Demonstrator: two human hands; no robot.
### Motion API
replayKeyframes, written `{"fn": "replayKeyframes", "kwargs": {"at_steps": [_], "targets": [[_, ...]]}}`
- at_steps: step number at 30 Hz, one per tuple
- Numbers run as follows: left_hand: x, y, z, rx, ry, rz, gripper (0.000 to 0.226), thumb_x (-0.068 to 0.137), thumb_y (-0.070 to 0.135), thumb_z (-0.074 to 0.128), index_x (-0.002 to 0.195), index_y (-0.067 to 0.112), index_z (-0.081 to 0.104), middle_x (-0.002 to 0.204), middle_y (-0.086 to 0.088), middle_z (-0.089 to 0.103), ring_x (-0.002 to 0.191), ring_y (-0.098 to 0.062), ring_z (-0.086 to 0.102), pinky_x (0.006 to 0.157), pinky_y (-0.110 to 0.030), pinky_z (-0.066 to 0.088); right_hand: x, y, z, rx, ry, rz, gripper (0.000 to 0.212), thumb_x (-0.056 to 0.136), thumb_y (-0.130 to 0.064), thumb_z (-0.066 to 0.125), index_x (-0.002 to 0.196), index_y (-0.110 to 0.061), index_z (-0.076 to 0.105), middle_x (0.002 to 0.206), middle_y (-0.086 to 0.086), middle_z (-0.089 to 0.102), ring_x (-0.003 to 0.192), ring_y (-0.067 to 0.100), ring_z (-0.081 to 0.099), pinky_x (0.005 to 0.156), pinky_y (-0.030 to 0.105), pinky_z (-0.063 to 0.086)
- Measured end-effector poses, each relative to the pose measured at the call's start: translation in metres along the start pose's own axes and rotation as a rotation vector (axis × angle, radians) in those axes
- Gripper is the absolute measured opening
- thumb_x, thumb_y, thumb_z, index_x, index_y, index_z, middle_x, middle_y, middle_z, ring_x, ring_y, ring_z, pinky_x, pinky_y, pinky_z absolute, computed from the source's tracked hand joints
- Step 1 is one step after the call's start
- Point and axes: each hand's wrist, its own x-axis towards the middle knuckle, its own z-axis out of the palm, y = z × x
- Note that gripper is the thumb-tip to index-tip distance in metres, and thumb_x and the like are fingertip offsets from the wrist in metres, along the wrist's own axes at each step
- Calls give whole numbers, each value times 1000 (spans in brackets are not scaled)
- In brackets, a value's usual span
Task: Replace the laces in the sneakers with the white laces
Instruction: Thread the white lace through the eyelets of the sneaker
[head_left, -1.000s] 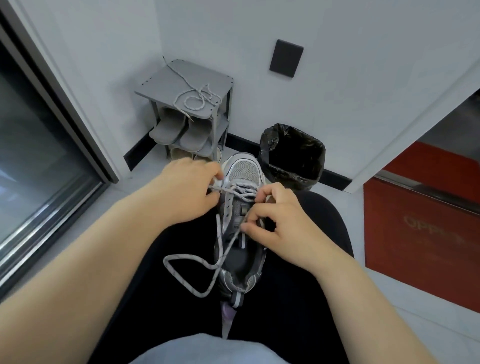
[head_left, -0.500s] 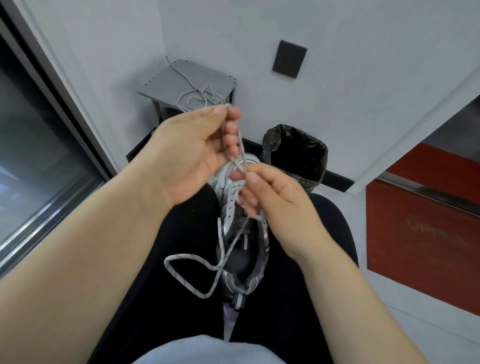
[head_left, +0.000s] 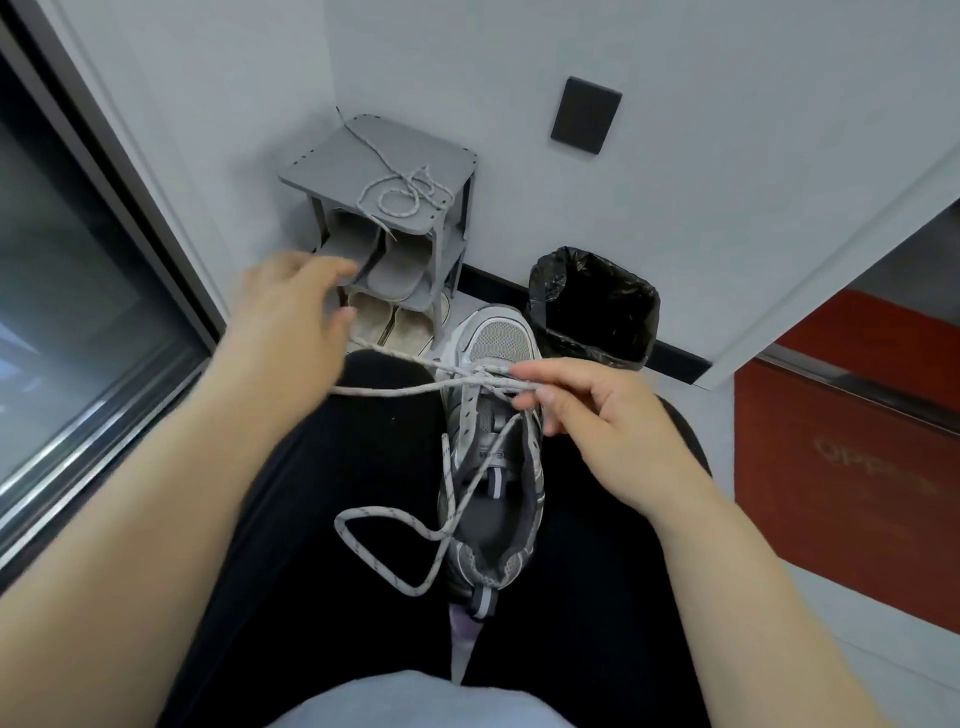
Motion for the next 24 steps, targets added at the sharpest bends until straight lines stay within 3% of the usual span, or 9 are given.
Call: {"fn": "replayKeyframes", "kwargs": {"at_steps": [1, 3, 6, 9, 11, 13, 17, 20, 24], "targets": [[-4, 8, 4, 3, 6, 164, 33, 93, 17, 47, 125, 15, 55, 128, -8, 50, 121, -25, 41, 101, -23, 24, 2, -4, 6, 29, -23, 3, 27, 92, -9, 54, 97, -33, 65, 79, -11, 71, 63, 8, 59, 69, 24, 52], [-13, 31, 14, -76, -159, 370, 32, 95, 23, 41, 123, 18, 55, 118, 2, 57, 112, -13, 49, 93, -14, 28, 7, -11, 19, 49, -11, -7, 12, 88, -11, 61, 89, -22, 65, 75, -5, 71, 61, 12, 61, 65, 28, 52], [-21, 45, 25, -132, -441, 329, 20, 96, 28, 41, 110, 21, 55, 81, 15, 61, 72, 5, 52, 63, -9, 35, 14, -14, 26, -18, 85, -58, 7, 83, -15, 66, 80, -21, 69, 73, -3, 69, 70, 17, 64, 68, 30, 51], [-13, 31, 23, -111, -354, 293, 15, 93, 25, 49, 97, 25, 64, 68, 14, 61, 64, 11, 51, 59, -7, 35, 18, -7, 21, -43, 153, -35, 7, 80, -21, 70, 78, -28, 71, 70, -10, 68, 64, 5, 59, 65, 20, 47], [-11, 23, 22, -87, -306, 255, 14, 89, 23, 55, 94, 24, 68, 74, 14, 66, 70, 6, 55, 68, -12, 42, 19, 0, 19, -138, 177, -4, 6, 81, -22, 70, 80, -28, 72, 70, -12, 65, 62, -2, 54, 62, 12, 40], [-13, 21, 24, -72, -269, 226, 13, 86, 24, 60, 94, 23, 71, 83, 10, 70, 81, -6, 61, 77, -24, 46, 18, 6, 21, -302, 141, 14, 4, 82, -24, 69, 81, -27, 72, 73, -11, 59, 65, -1, 51, 62, 13, 37], [-19, 20, 37, -29, -227, 271, 12, 81, 28, 67, 89, 22, 73, 83, 4, 72, 82, -16, 63, 77, -29, 47, 19, 11, 32, -386, 96, 8, 9, 83, -23, 66, 87, -26, 74, 81, -7, 47, 77, 5, 49, 69, 16, 38], [-20, 16, 40, -50, -210, 310, 18, 78, 35, 60, 78, 25, 74, 58, 7, 59, 64, -17, 52, 67, -31, 44, 19, 12, 35, -338, 121, 22, 14, 82, -20, 67, 93, -24, 74, 81, -10, 45, 73, 0, 47, 67, 5, 36], [-18, 14, 38, -19, -213, 321, 22, 73, 37, 54, 75, 28, 73, 49, 10, 39, 58, -15, 42, 64, -27, 32, 19, 12, 36, -274, 122, 40, 13, 81, -20, 69, 93, -25, 74, 82, -8, 47, 72, 1, 48, 67, 8, 37]]}}
